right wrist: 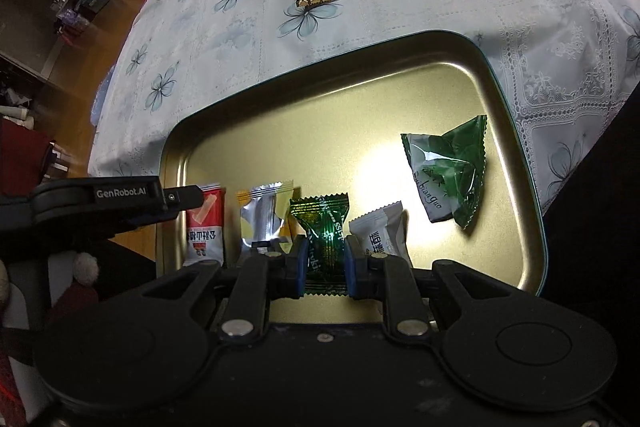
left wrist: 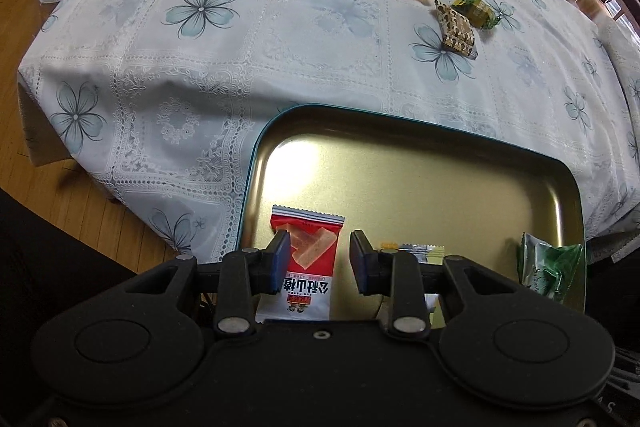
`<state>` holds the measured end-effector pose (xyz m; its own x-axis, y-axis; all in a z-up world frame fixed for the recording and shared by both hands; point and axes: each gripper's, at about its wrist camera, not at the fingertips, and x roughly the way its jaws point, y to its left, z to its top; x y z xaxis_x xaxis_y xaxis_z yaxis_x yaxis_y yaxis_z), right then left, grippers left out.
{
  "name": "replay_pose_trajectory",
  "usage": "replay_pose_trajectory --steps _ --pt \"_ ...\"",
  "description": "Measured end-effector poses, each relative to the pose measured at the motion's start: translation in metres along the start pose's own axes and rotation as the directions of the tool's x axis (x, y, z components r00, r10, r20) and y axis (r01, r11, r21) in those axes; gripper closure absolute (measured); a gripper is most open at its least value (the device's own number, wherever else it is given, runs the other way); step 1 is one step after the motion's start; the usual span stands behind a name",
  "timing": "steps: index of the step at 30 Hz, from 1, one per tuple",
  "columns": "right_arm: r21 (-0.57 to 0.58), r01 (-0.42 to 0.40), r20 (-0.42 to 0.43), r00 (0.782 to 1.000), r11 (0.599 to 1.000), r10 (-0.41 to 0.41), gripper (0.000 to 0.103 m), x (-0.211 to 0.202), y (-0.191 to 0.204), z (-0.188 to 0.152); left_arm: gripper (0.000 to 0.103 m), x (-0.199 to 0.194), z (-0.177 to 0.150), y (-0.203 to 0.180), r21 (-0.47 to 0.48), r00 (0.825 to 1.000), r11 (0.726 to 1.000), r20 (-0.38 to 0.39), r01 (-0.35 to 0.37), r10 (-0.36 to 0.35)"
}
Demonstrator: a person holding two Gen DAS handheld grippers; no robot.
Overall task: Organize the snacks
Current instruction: 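Open left tool to drop red packet while right tool releases green candy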
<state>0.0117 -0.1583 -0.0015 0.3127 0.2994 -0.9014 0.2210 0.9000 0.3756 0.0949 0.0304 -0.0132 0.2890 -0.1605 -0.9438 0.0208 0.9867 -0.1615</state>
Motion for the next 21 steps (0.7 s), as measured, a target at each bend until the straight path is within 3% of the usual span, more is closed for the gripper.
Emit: replay_pose_trajectory --steps 4,21 --pt "-0.011 0.005 -0.002 1.0 1.0 -0.005 0.082 0.0 0.002 -0.002 0.062 -0.002 -0.002 -0.004 0.022 0.999 0.999 0.028 -0.047 0.047" --pt "-0.063 0.039 0.014 0.999 0.997 -0.038 0.081 -0.001 0.007 -0.009 0.062 -0.006 -0.013 -0.018 0.098 0.99 0.987 0.075 -0.13 0.123"
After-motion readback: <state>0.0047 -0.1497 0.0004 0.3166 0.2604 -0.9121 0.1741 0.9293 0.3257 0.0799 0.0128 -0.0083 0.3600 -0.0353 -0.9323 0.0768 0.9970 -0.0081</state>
